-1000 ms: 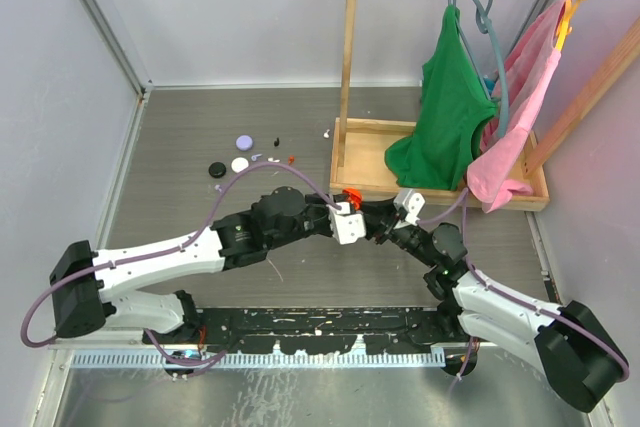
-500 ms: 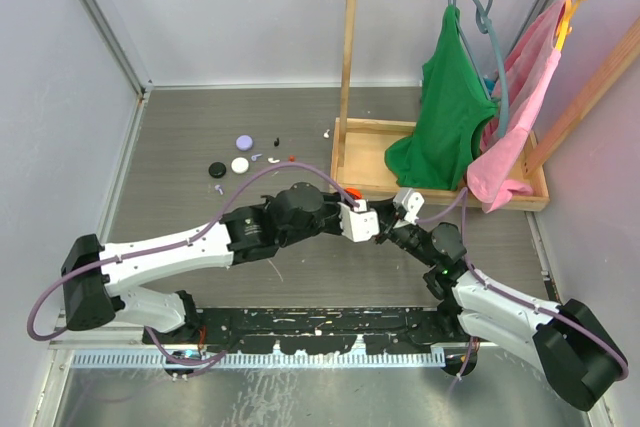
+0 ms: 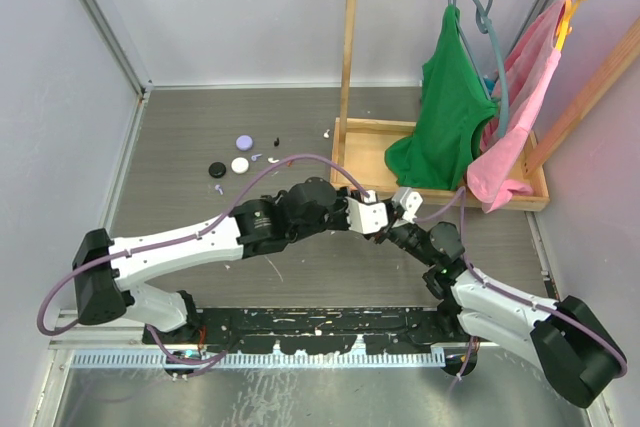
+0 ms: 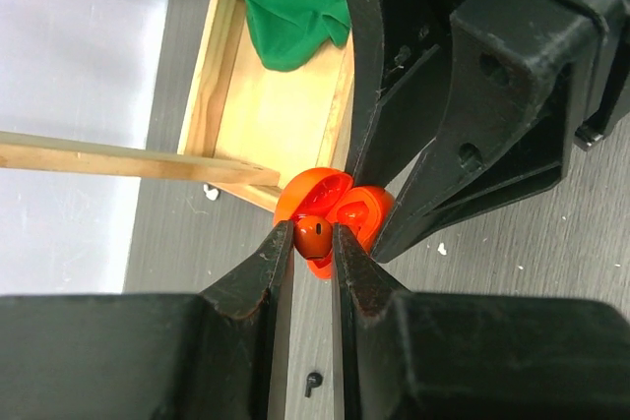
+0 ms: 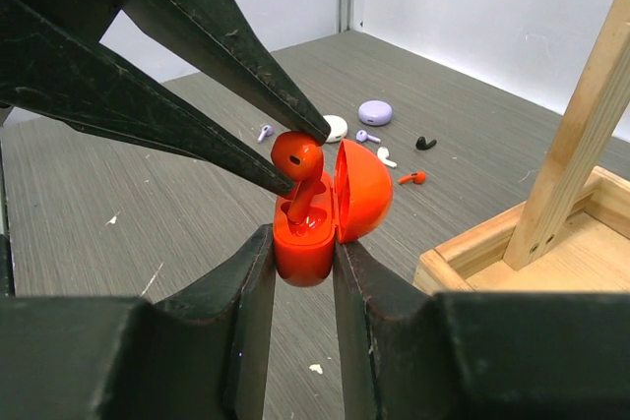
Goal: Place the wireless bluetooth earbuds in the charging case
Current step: Place the earbud in the charging case.
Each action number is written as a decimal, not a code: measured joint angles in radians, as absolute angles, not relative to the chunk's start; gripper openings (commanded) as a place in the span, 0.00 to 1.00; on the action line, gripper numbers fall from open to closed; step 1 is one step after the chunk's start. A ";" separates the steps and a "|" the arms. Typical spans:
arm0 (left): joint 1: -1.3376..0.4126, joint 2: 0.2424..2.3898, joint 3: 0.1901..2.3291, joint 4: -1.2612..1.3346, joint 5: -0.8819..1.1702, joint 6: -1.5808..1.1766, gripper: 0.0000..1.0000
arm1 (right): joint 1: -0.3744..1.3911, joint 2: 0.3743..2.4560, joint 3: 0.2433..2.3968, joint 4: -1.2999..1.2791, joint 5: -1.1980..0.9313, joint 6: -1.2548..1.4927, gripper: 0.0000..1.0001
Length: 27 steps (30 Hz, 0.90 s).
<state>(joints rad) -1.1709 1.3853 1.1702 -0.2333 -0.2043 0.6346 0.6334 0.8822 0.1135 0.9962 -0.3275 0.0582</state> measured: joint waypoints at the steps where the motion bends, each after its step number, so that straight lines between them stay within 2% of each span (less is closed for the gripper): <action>1: -1.172 1.391 1.177 -0.242 -0.210 0.625 0.17 | 0.633 0.885 0.113 0.997 -0.328 0.058 0.04; 15: -1.178 1.429 1.262 -0.345 -0.274 0.464 0.16 | 0.633 0.891 0.098 1.034 -0.327 0.059 0.03; 27: -1.178 1.423 1.262 -0.360 -0.303 0.464 0.15 | 0.633 0.891 0.097 1.053 -0.323 0.062 0.03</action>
